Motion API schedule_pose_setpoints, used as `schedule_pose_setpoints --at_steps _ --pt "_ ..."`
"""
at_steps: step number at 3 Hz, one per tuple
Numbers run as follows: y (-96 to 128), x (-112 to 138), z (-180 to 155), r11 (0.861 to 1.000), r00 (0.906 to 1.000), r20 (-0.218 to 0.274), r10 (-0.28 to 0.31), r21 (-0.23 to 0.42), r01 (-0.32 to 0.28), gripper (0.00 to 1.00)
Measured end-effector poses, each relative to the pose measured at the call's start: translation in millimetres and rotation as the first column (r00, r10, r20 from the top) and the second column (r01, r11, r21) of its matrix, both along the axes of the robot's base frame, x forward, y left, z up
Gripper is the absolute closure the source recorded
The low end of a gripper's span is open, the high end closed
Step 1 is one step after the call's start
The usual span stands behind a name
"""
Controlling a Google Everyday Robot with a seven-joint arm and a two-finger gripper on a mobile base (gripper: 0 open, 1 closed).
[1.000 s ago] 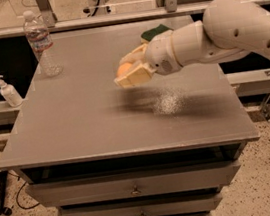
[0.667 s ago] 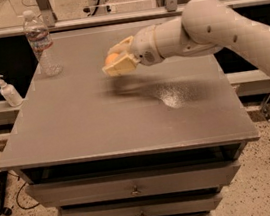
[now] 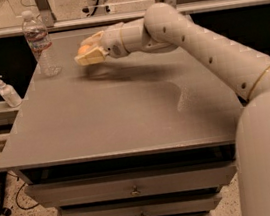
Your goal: Move orange near water bottle
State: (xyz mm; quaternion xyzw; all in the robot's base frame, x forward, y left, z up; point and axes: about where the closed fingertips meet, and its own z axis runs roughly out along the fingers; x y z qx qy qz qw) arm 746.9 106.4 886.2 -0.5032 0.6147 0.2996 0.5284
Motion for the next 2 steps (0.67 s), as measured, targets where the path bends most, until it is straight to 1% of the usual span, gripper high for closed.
schedule_pose_setpoints --at_steps 1,2 --pt "31 21 -10 0.999 0.9998 -0.01 0.015 0.034 -0.015 1.0" --pt "50 32 -19 0.998 0.9993 -0.026 0.028 0.055 -0.027 1.0"
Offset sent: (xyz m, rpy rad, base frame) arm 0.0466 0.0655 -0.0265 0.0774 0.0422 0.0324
